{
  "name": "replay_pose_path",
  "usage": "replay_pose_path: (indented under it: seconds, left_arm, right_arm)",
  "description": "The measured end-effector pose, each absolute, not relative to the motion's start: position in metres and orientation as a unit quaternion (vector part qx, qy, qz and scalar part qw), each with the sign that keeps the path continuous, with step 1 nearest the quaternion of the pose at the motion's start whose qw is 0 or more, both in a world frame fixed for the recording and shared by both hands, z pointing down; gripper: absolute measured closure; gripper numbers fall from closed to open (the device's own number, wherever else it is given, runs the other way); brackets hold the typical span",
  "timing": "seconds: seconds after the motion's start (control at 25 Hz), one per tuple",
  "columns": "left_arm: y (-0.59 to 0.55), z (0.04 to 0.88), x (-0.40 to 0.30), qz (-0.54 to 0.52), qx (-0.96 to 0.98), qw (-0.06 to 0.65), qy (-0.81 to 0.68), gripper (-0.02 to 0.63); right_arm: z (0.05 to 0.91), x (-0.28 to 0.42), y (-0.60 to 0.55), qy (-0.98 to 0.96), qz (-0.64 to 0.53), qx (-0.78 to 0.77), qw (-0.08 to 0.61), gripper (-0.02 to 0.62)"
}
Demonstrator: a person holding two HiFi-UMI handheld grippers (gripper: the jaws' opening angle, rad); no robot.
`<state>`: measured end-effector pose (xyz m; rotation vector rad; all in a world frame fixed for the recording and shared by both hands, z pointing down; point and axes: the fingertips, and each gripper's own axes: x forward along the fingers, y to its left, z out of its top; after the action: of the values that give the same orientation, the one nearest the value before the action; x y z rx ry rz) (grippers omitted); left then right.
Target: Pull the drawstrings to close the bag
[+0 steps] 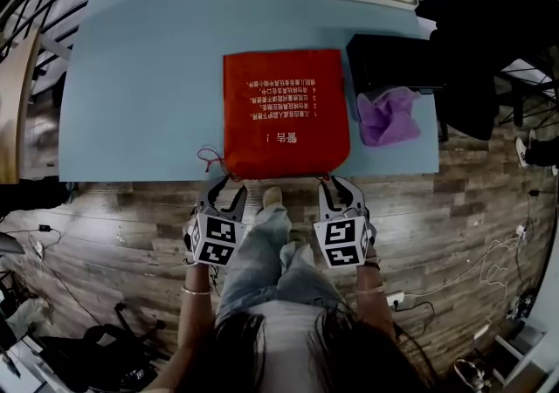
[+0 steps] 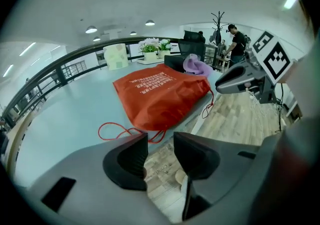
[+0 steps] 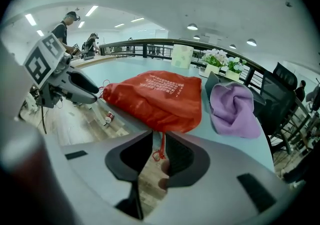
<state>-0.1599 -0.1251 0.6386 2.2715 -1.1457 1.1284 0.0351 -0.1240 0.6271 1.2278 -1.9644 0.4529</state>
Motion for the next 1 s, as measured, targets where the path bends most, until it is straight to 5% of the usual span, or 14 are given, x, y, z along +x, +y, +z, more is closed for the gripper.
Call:
replay_pose_path:
  seconds: [1.0]
  left_arm:
    - [-0.138,0.656,-0.159,0.493,0.785,0.04,-0.372,0.444]
  right_arm:
    - [0.655,0.035,-0.131,-0.736,0.171,0.509,0.412,0.517]
